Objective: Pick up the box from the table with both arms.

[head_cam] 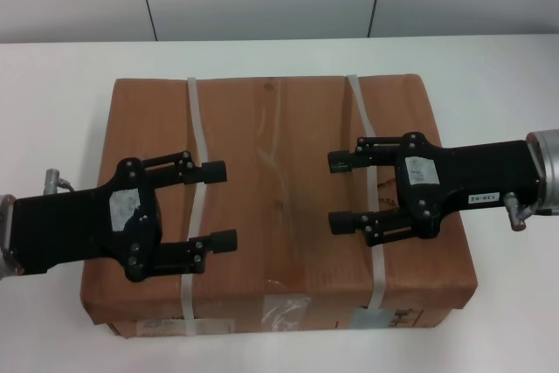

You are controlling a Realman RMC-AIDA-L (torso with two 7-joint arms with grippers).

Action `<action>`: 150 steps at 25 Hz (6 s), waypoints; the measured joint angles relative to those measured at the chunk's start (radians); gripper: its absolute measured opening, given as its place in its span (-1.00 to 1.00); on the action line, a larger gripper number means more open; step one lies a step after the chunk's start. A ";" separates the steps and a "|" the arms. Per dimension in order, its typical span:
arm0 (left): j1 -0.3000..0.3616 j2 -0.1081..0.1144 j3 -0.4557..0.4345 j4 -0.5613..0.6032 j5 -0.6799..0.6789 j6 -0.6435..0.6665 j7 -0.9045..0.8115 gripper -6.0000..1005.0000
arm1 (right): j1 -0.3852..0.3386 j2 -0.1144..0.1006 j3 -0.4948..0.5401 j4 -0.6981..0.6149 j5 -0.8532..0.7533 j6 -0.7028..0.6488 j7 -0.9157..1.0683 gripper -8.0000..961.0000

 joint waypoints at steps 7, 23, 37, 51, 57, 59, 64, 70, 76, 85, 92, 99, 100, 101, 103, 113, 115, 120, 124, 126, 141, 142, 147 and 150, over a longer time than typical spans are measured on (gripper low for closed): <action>0.008 -0.002 0.000 0.000 -0.037 -0.005 -0.016 0.45 | -0.014 0.003 0.006 0.000 0.028 0.023 -0.001 0.75; 0.073 -0.007 -0.001 0.023 -0.231 -0.300 -0.409 0.45 | -0.098 -0.005 0.118 0.022 0.086 0.334 0.196 0.73; 0.066 -0.008 -0.002 0.131 -0.189 -0.549 -0.488 0.45 | -0.051 -0.019 0.106 0.142 0.006 0.469 0.328 0.74; 0.037 -0.008 0.000 0.182 -0.111 -0.679 -0.530 0.41 | 0.003 0.026 0.030 0.178 -0.014 0.537 0.366 0.74; 0.019 -0.008 0.000 0.184 -0.083 -0.699 -0.560 0.40 | 0.039 0.048 0.001 0.205 -0.013 0.564 0.368 0.74; 0.010 -0.008 0.000 0.190 -0.066 -0.711 -0.575 0.39 | 0.048 0.056 -0.020 0.206 -0.013 0.575 0.373 0.74; -0.017 -0.008 0.000 0.206 -0.015 -0.727 -0.602 0.38 | 0.064 0.065 -0.059 0.213 -0.008 0.587 0.381 0.73; -0.030 -0.008 0.000 0.222 0.004 -0.729 -0.604 0.36 | 0.077 0.068 -0.064 0.218 -0.005 0.588 0.373 0.72; -0.046 -0.009 0.000 0.234 0.007 -0.729 -0.605 0.35 | 0.081 0.072 -0.059 0.216 0.002 0.588 0.339 0.70; -0.061 -0.009 0.000 0.234 0.007 -0.729 -0.599 0.09 | 0.075 0.074 -0.065 0.220 0.090 0.585 0.216 0.05; -0.061 -0.007 0.000 0.233 0.002 -0.720 -0.581 -0.32 | 0.059 0.073 -0.066 0.220 0.114 0.578 0.173 -0.46; -0.059 -0.005 0.000 0.229 0.000 -0.681 -0.540 -0.69 | 0.036 0.074 -0.062 0.220 0.158 0.527 0.081 -0.88; -0.058 -0.005 0.000 0.228 -0.001 -0.668 -0.529 -0.76 | 0.030 0.074 -0.064 0.220 0.174 0.518 0.063 -0.94; -0.057 -0.005 0.000 0.227 -0.002 -0.656 -0.520 -0.83 | 0.023 0.074 -0.064 0.220 0.188 0.510 0.048 -0.94; -0.053 -0.004 0.000 0.225 -0.006 -0.621 -0.491 -0.83 | 0.013 0.072 -0.059 0.219 0.203 0.497 0.028 -0.94; -0.044 -0.003 0.000 0.182 -0.041 -0.504 -0.444 -0.83 | -0.021 0.069 -0.056 0.211 0.258 0.448 -0.016 -0.96; -0.043 -0.003 0.000 0.169 -0.049 -0.477 -0.443 -0.83 | -0.030 0.070 -0.056 0.211 0.275 0.428 -0.034 -0.96; -0.043 -0.004 0.000 0.145 -0.059 -0.434 -0.442 -0.83 | -0.056 0.070 -0.057 0.213 0.337 0.380 -0.069 -0.96; -0.043 -0.004 0.000 0.135 -0.070 -0.410 -0.442 -0.83 | -0.062 0.069 -0.056 0.213 0.361 0.351 -0.078 -0.96; -0.043 -0.004 0.000 0.132 -0.076 -0.395 -0.442 -0.83 | -0.063 0.069 -0.054 0.212 0.362 0.341 -0.078 -0.96; -0.043 -0.004 0.000 0.107 -0.101 -0.326 -0.441 -0.83 | -0.078 0.067 -0.054 0.209 0.403 0.288 -0.091 -0.96; -0.043 -0.003 0.000 0.107 -0.102 -0.325 -0.441 -0.83 | -0.078 0.067 -0.054 0.209 0.403 0.288 -0.091 -0.96; -0.043 -0.003 0.000 0.106 -0.102 -0.320 -0.441 -0.83 | -0.078 0.067 -0.053 0.209 0.403 0.284 -0.091 -0.96; -0.043 -0.003 0.000 0.106 -0.103 -0.320 -0.441 -0.83 | -0.078 0.067 -0.052 0.209 0.404 0.283 -0.090 -0.96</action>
